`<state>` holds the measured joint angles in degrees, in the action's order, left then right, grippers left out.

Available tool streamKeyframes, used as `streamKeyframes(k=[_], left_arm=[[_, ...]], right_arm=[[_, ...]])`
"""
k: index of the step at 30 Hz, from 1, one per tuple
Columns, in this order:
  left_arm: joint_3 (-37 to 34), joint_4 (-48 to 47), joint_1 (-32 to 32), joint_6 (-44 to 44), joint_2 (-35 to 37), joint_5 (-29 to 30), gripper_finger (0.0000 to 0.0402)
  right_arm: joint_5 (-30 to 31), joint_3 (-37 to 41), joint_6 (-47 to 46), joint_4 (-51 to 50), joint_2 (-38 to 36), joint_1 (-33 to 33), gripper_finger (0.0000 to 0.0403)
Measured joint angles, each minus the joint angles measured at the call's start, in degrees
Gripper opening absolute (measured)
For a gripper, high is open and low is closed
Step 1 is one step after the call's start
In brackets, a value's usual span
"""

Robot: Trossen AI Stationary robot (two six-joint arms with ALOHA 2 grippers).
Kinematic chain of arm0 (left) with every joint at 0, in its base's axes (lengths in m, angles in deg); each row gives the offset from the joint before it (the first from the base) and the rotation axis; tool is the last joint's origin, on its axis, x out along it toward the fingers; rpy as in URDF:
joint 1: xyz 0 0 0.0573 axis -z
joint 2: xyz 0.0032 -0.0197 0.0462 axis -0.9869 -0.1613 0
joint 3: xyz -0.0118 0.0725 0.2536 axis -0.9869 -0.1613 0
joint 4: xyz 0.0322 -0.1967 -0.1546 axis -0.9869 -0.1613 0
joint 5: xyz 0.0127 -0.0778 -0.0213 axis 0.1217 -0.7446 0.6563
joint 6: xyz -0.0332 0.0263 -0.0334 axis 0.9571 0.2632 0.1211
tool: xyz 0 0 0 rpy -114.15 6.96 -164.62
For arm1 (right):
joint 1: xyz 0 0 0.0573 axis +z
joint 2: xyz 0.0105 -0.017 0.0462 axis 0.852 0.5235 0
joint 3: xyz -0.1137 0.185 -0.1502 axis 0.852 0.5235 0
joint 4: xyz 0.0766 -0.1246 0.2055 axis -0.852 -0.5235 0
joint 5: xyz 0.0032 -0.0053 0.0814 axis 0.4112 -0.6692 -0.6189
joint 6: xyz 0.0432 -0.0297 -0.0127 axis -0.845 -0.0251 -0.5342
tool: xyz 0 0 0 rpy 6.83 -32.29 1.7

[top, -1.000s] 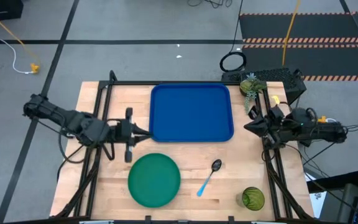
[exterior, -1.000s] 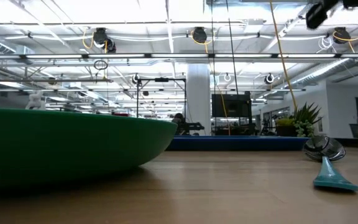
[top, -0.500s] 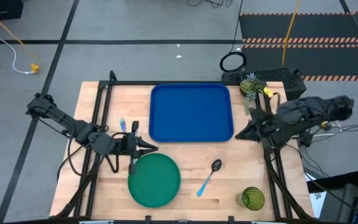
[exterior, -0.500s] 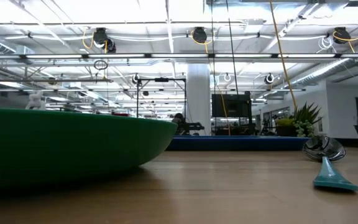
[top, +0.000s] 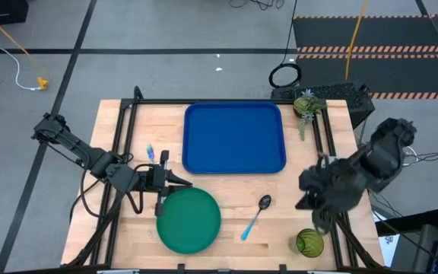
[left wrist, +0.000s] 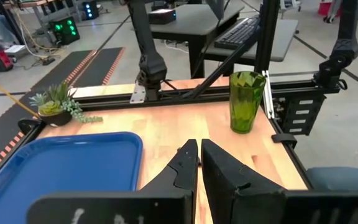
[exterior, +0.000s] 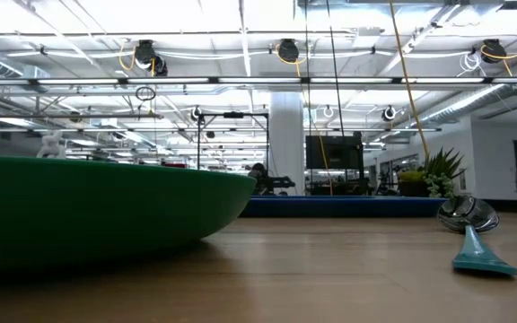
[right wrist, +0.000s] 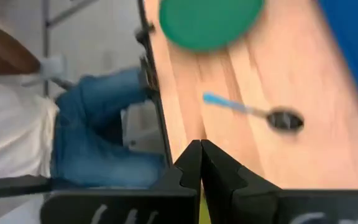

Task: Pick and place plate/cup/fork/spoon on tray
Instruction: Put the green glass on the top right of the blue serving tray

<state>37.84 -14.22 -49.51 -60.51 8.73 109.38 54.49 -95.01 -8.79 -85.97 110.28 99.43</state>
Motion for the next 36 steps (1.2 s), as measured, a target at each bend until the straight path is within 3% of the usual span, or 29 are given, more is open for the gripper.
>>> streamKeyframes(k=[10, 14, 21, 25, 36], left_arm=[[0.0, -0.1, 0.0, -1.8, 0.3, 0.0, 0.0026], [0.0, 0.3, -0.6, -3.2, 0.4, 0.0, 0.0026], [0.0, 1.1, -2.1, -5.0, 0.4, 0.0, 0.0026], [0.0, 1.1, -2.4, -5.1, 0.4, 0.0, 0.0026], [0.0, 1.1, -2.4, -5.4, 0.4, 0.0, 0.0026]], right_arm=[[-6.4, -0.2, -12.5, -8.8, 7.6, 9.2, 0.0003], [-10.1, -0.2, -16.0, -14.0, 10.2, 11.9, 0.0034], [-5.0, -0.1, -12.8, -15.0, 12.1, 13.2, 0.0133], [-4.3, 3.8, -8.5, -14.9, 12.2, 13.5, 0.0174], [-5.9, 14.3, -4.7, -7.5, 11.9, 13.4, 0.0189]])
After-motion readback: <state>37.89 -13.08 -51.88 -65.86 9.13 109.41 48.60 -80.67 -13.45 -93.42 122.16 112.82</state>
